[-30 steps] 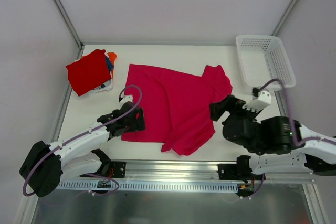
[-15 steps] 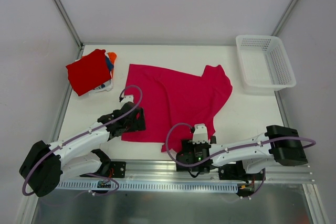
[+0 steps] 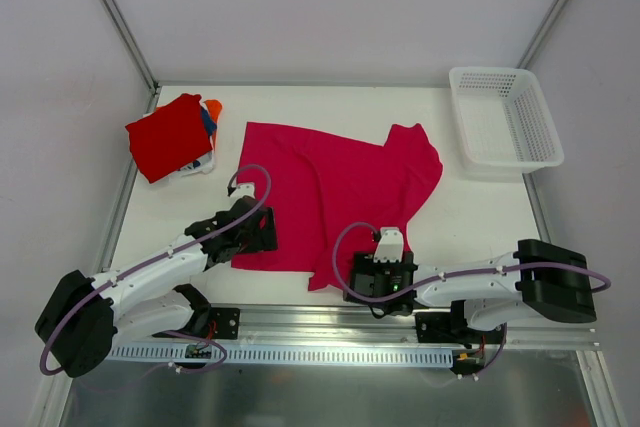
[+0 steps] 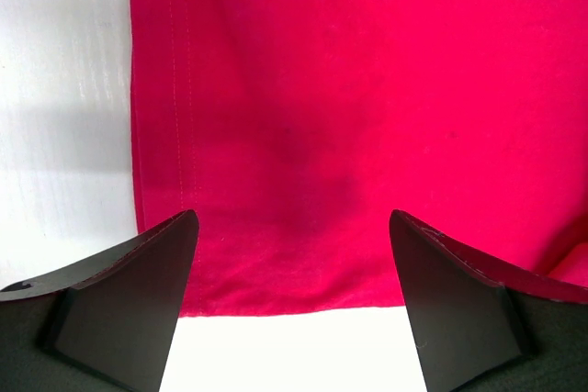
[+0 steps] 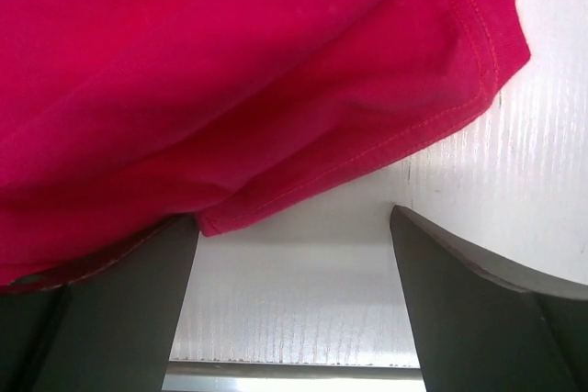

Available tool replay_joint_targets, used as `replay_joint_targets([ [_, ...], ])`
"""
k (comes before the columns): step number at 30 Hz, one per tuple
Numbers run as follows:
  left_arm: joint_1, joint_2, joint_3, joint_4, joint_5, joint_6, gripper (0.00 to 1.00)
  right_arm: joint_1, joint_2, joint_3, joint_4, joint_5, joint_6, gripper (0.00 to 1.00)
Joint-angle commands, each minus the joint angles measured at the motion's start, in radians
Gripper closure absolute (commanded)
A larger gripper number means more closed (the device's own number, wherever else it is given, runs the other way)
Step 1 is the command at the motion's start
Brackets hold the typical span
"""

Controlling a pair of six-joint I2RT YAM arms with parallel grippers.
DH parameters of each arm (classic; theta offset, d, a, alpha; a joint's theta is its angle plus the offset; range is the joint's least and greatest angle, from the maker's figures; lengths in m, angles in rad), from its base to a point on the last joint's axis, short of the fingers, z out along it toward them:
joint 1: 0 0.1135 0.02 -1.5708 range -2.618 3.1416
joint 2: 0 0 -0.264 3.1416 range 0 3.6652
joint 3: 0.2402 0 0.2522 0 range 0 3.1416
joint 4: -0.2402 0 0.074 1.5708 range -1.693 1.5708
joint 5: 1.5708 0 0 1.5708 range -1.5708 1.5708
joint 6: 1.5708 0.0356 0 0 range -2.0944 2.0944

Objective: Fold and stack the t-shirts
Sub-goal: Flatten out the tshirt

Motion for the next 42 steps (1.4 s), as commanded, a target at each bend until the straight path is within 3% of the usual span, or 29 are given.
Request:
replay_joint_targets([
  [1, -0.01, -0.02, -0.005, 0.006, -0.024, 0.01, 0.14, -0.009, -0.005, -0.002, 0.056, -0.092, -0.029, 0.12],
  [5, -0.012, -0.012, -0.003, 0.008, -0.031, 0.008, 0.14, -0.017, -0.01, 0.026, 0.022, -0.071, -0.049, 0.16],
  [9, -0.012, -0.005, 0.001, 0.008, -0.031, 0.01, 0.14, -0.06, 0.019, -0.001, 0.057, -0.094, -0.074, 0.33],
  [10, -0.012, -0.005, 0.0, 0.009, -0.028, 0.011, 0.14, -0.066, 0.026, -0.008, 0.089, -0.098, -0.078, 0.46],
  [12, -0.013, -0.005, 0.001, 0.009, -0.029, 0.011, 0.14, -0.081, 0.051, -0.021, 0.124, -0.109, -0.089, 0.6],
  [15, -0.015, -0.002, 0.001, 0.009, -0.029, 0.013, 0.14, -0.103, 0.111, -0.031, 0.195, -0.124, -0.104, 1.0],
  [22, -0.018, 0.003, 0.004, 0.009, -0.027, 0.014, 0.14, -0.117, 0.228, -0.006, 0.298, -0.17, -0.152, 1.0],
  [26, -0.019, 0.009, 0.007, 0.008, -0.032, 0.014, 0.14, -0.114, 0.216, -0.009, 0.29, -0.183, -0.152, 1.0],
  [33, -0.024, 0.004, 0.006, 0.008, -0.038, 0.013, 0.14, -0.04, 0.06, -0.02, -0.032, -0.098, -0.02, 1.0],
  [42, -0.03, -0.002, 0.003, 0.009, -0.043, 0.013, 0.14, 0.15, -0.097, 0.008, -0.481, -0.063, 0.351, 1.0],
])
